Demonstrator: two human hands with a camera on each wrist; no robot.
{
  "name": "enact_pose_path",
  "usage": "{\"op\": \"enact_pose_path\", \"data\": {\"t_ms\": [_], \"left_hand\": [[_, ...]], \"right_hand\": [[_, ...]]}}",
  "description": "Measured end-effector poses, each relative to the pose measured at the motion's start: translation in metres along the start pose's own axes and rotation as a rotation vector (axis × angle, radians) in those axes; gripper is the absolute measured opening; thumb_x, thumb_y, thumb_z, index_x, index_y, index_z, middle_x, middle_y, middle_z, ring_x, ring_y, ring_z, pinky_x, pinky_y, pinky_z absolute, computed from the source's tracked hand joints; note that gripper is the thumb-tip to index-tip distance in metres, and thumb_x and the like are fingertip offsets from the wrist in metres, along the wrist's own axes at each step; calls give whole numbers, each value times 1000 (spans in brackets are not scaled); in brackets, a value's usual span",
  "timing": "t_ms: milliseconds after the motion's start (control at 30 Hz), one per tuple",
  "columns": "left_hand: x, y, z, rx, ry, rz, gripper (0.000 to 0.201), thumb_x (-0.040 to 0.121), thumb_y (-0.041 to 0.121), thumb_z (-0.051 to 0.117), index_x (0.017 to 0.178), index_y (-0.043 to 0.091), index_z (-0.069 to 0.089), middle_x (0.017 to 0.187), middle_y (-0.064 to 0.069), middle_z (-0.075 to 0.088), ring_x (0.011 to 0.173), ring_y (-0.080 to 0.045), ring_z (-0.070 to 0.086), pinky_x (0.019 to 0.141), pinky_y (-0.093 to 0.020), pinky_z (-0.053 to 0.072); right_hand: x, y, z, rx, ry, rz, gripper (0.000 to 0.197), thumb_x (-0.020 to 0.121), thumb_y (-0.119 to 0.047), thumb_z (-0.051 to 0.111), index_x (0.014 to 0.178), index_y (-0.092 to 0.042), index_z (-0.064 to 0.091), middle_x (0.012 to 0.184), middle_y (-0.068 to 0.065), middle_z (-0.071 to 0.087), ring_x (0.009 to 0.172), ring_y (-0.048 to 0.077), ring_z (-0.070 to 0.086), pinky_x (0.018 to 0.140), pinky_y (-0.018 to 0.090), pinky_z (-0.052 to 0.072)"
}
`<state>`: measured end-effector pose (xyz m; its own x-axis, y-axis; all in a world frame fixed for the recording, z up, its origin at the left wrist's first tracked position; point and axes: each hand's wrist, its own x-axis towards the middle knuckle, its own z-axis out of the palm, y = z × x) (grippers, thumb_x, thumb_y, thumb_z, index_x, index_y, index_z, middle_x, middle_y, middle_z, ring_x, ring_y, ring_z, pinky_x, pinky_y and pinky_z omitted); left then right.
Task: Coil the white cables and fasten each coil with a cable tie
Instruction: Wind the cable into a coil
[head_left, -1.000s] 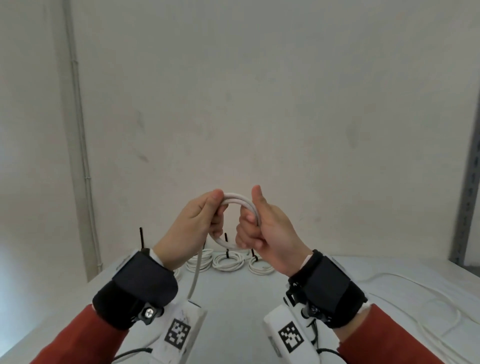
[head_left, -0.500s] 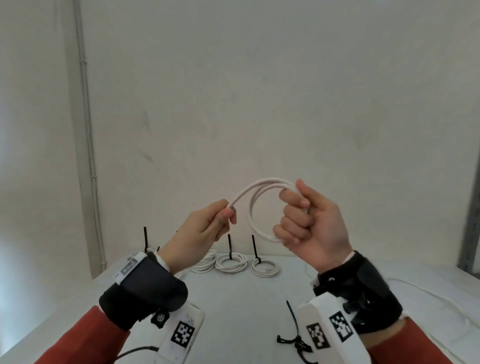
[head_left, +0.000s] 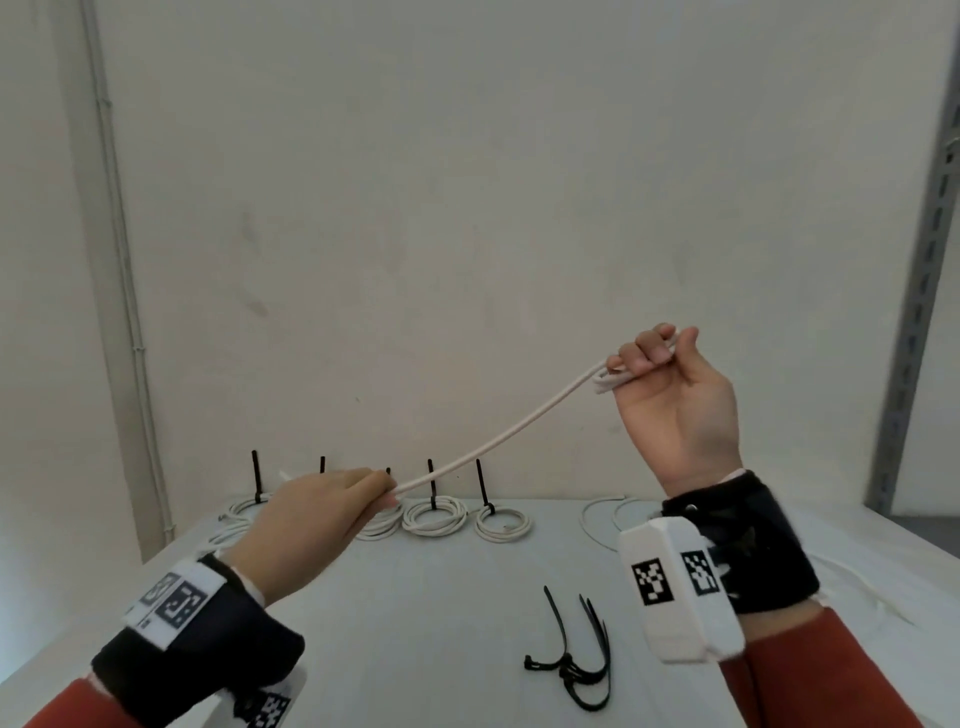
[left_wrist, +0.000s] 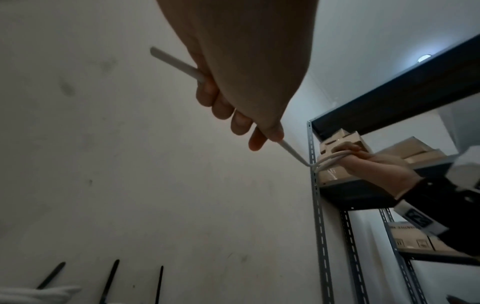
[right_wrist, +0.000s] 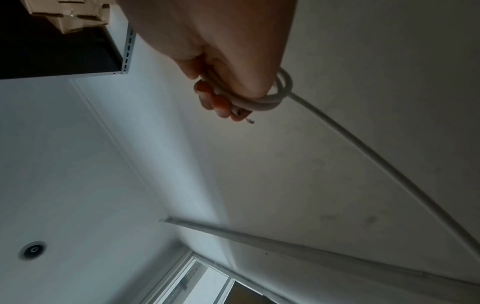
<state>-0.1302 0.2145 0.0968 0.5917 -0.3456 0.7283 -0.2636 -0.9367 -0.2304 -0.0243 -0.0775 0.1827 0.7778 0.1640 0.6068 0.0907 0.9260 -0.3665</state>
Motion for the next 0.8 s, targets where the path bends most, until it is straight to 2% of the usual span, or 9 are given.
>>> {"op": "enact_pose_path", "data": {"t_ms": [167, 300, 433, 500, 533, 667, 733, 800], "left_hand": [[1, 9, -11, -17, -16, 158, 35, 101, 43, 24, 91, 25, 52, 73, 12, 60, 59, -11, 57, 46, -21, 39], [4, 20, -29, -19, -13, 244, 38, 101, 38, 27, 92, 21, 59, 75, 10, 60, 62, -12, 53, 45, -23, 41], [9, 27, -39, -14, -52, 306, 30, 102, 39, 24, 99, 24, 51, 78, 10, 61, 60, -14, 56, 42, -22, 43], [12, 29, -46, -20, -56, 322, 28, 102, 38, 25, 100, 24, 50, 79, 10, 62, 62, -14, 57, 42, -23, 44], [14, 29, -50, -25, -49, 327, 27, 101, 37, 27, 100, 24, 50, 80, 9, 62, 63, -14, 58, 44, -23, 44], [27, 21, -69, -29, 32, 271, 22, 98, 37, 35, 98, 22, 51, 81, 5, 63, 65, -20, 60, 45, -31, 48], [33, 15, -74, -9, 64, 227, 23, 98, 38, 35, 98, 22, 52, 81, 6, 63, 65, -21, 61, 44, -34, 48], [37, 10, -75, -6, 86, 174, 24, 98, 39, 34, 99, 23, 52, 85, 6, 64, 67, -21, 62, 45, -36, 49]], "right_hand": [[8, 13, -15, -194, 167, -96, 27, 104, -22, 31, 82, -15, 45, 62, -4, 50, 55, 12, 49, 65, 25, 46], [6, 28, -25, -478, 299, -171, 26, 105, -19, 33, 82, -12, 44, 72, 4, 58, 56, 15, 59, 65, 28, 52], [2, 47, -31, -876, 271, -203, 22, 104, -15, 33, 86, -9, 43, 73, 7, 65, 50, 12, 62, 56, 25, 49], [-2, 57, -36, -1066, 177, -172, 20, 103, -17, 37, 90, -6, 47, 73, 7, 67, 50, 14, 62, 54, 23, 48], [-6, 60, -39, -1176, 101, -155, 19, 103, -18, 38, 89, -9, 48, 73, 6, 68, 51, 16, 63, 55, 24, 49], [-23, 67, -45, -1618, -375, -1, 20, 100, -16, 43, 83, -25, 47, 74, -4, 70, 58, 17, 63, 61, 28, 51], [-32, 69, -44, -1670, -559, 143, 21, 100, -14, 45, 82, -24, 49, 71, -4, 69, 54, 8, 59, 59, 24, 47], [-43, 71, -44, -1599, -647, 261, 24, 101, -15, 43, 78, -18, 50, 62, -5, 61, 51, 3, 52, 57, 14, 38]]}}
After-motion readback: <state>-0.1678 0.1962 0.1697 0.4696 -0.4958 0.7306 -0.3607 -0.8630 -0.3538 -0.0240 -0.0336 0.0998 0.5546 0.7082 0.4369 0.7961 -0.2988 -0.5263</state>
